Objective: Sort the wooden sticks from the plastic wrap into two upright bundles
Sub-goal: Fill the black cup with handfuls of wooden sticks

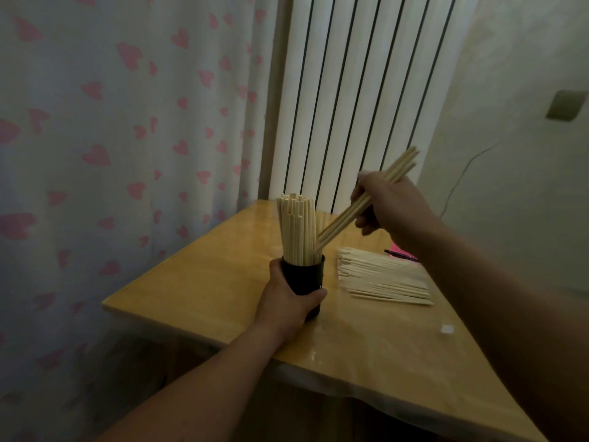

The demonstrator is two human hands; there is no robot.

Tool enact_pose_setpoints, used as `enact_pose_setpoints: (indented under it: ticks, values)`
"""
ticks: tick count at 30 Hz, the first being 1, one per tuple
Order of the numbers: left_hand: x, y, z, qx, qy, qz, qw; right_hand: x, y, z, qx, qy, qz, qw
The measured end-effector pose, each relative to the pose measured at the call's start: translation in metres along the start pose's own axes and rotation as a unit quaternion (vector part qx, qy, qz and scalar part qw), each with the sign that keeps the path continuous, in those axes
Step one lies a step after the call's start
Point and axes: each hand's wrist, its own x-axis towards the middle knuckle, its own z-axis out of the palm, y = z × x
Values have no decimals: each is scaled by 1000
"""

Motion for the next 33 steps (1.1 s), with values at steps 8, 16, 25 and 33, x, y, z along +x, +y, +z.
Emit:
enact_pose_setpoints:
  ticks: [8,16,25,33]
  values:
    - [-1,0,-1,7,-14,5,1000,23,10,42,-158,-38,65,985]
    - [-1,1,-2,9,-15,4,1000,18,30,52,-179,-54,44,981]
    - [-2,1,-2,9,-18,2,1000,17,16,56,-162,29,-104,981]
    - [-3,2,-3,16,-16,3,1000,-6,13,59,-250,-32,-151,956]
